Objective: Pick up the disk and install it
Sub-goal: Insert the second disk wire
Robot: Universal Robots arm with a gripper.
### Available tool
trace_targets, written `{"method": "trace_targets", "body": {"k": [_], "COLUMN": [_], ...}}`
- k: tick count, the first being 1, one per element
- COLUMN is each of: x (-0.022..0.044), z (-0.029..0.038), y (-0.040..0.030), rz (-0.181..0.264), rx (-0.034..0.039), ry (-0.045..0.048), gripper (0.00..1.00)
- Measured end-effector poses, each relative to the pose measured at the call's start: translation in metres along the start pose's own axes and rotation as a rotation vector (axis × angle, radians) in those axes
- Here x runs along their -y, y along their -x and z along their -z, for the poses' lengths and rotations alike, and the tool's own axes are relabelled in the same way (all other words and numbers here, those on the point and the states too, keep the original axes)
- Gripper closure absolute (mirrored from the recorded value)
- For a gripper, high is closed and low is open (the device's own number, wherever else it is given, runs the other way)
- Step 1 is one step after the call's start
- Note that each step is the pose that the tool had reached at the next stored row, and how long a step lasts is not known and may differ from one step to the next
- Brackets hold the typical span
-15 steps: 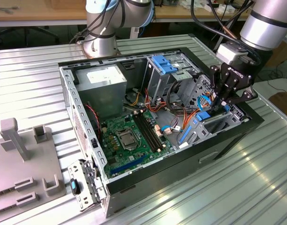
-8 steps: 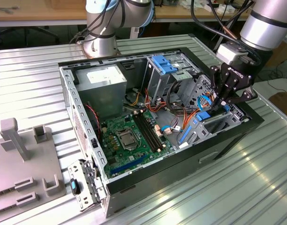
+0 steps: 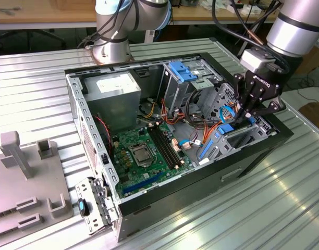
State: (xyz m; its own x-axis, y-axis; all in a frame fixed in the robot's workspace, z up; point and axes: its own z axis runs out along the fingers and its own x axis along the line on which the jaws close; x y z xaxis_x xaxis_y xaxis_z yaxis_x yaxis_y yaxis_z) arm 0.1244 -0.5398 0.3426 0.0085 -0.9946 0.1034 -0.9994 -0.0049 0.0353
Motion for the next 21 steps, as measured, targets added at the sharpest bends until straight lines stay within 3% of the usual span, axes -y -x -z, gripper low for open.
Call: {"method": "trace_targets", "body": {"k": [21], "x": [0.0001], "z": [-0.0040], "y": [0.0004], "rz": [0.000], "rx": [0.0015], "ry": [0.0000], "gripper": [0.84]}}
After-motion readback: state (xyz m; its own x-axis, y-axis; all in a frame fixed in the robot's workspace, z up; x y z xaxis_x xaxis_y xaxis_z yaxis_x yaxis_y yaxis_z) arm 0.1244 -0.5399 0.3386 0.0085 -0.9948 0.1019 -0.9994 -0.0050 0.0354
